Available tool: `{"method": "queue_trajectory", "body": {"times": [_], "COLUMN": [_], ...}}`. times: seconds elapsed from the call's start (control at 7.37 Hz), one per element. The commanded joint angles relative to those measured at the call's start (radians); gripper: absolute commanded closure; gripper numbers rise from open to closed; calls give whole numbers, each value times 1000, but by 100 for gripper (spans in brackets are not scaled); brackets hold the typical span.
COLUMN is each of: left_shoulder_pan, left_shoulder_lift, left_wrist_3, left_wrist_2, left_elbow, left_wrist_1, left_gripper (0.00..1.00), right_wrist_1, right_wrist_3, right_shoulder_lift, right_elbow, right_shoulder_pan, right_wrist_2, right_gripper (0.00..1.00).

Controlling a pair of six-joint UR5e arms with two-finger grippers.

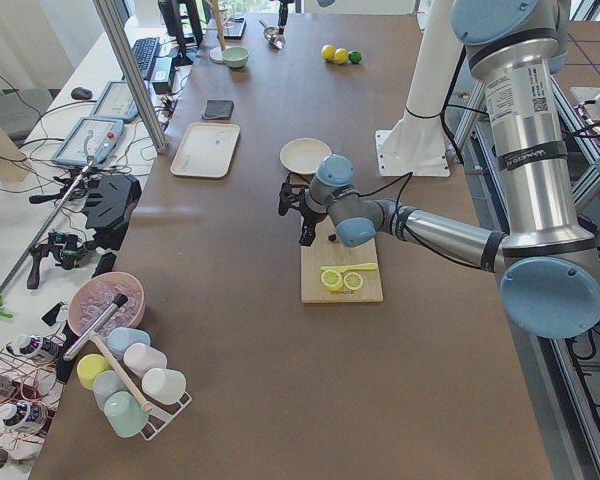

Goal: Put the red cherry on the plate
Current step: 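Lower the left gripper onto the cutting board and grasp the cherry stems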

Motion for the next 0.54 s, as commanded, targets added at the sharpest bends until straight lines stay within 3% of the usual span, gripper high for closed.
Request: {"method": "queue_trajectory", "body": {"times": [0.0, 0.41], "left_shoulder_pan": [178, 297], "left_shoulder_lift": [-1, 5], "left_wrist_3": [-41, -43], "left_wrist_2": [101, 170], "left_elbow": [0, 3], "left_wrist_1": [-1, -1], "left_gripper": [8, 25], "right_wrist_1": [0, 3], "right_wrist_3": [-175, -192], "right_shoulder_lift": [-95, -116], "right_elbow": [-18, -28], "right_shoulder_pan": [87, 98], "right_wrist_2": [16, 9], "right_gripper": [0, 0]}}
